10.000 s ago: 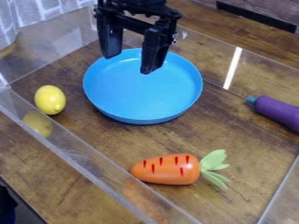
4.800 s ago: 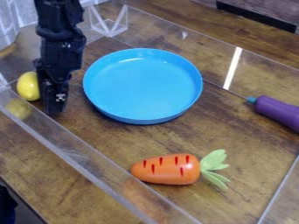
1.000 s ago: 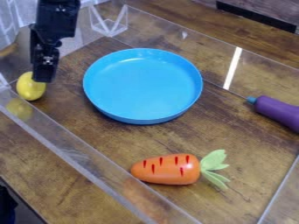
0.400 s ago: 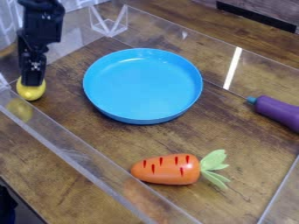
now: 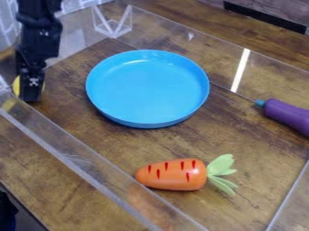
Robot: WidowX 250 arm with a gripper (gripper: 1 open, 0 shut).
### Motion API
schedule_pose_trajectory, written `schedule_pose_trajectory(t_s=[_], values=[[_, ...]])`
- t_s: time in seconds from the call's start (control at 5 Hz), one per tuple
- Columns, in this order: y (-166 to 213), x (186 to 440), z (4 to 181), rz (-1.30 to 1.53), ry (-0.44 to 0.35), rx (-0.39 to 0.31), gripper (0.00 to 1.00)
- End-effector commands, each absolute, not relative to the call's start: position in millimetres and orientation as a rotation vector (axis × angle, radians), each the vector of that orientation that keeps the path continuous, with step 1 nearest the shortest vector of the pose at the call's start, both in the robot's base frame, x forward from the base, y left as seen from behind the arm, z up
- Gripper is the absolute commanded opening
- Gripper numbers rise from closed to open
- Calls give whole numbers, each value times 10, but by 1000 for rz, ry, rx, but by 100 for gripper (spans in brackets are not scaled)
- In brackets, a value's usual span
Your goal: Put the lemon on the blue tray
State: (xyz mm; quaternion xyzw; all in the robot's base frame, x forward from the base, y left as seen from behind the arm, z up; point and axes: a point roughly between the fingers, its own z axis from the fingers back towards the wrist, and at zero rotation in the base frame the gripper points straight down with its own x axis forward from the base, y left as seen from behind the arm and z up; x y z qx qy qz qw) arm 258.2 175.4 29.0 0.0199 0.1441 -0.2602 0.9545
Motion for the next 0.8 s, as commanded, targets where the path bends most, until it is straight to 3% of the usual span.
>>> schedule_pose_trajectory(t_s=[0.0, 0.6], values=[[1883, 2569, 296, -491, 267, 66, 100], [1970, 2501, 201, -449, 252, 23, 100]])
